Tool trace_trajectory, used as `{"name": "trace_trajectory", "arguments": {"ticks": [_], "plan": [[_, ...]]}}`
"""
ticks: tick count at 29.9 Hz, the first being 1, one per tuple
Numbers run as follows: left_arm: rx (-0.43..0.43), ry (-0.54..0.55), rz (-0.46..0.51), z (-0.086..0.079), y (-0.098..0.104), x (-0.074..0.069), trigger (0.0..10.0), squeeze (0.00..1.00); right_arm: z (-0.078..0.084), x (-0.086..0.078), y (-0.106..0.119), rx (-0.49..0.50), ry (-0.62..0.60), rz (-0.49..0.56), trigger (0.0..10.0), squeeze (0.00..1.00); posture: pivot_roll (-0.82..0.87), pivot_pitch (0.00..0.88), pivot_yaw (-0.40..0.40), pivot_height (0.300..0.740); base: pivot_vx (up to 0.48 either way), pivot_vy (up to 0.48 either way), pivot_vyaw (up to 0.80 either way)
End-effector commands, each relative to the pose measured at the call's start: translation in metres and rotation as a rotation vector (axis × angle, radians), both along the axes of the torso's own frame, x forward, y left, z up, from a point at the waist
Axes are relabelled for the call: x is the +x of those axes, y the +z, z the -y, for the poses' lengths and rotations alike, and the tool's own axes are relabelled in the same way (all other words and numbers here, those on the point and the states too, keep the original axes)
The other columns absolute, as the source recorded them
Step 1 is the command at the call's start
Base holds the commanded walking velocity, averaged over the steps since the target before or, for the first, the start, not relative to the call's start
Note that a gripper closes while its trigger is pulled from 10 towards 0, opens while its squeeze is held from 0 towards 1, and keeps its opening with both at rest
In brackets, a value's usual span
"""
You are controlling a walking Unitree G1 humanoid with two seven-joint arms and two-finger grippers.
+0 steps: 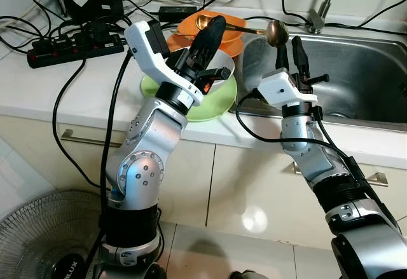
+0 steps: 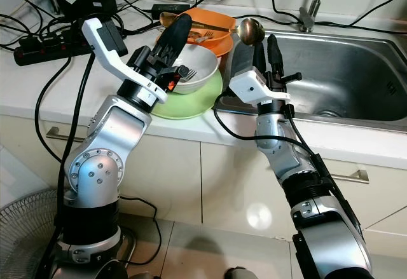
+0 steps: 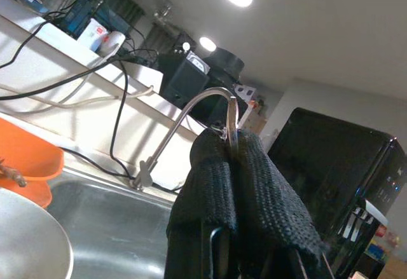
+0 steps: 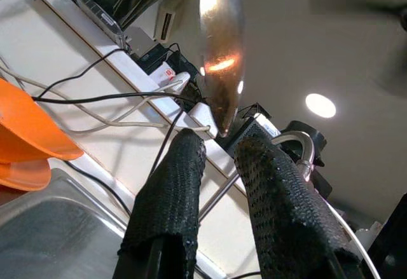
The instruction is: Kitchen organization
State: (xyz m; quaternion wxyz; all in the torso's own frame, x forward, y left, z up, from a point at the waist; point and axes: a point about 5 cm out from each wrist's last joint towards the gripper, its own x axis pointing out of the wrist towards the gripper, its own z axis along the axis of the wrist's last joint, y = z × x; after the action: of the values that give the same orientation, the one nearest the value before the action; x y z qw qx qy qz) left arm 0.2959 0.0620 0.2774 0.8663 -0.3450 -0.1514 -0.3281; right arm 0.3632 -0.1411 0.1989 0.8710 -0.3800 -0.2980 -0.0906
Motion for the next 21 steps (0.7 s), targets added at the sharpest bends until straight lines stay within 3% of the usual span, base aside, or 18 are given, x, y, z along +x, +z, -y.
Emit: {"name": "trace_trajectory", "arguments": {"ticks": [1,21], "plan": [[-0.062,-0.050,0.009,0.011,0.008,-0.005,10.0,0.00,0.000,0.001,0.001,0.007,-0.003,0.001,10.0,0.00,0.02,0.035,0.019,0.732,0.000,0.000,0.00],[-0.014,-0.053,-0.059,0.013,-0.003,-0.002,10.0,0.00,0.002,0.002,0.007,0.030,-0.022,0.028,10.0,0.00,0.03,0.042,0.020,0.732,0.000,0.000,0.00]]}}
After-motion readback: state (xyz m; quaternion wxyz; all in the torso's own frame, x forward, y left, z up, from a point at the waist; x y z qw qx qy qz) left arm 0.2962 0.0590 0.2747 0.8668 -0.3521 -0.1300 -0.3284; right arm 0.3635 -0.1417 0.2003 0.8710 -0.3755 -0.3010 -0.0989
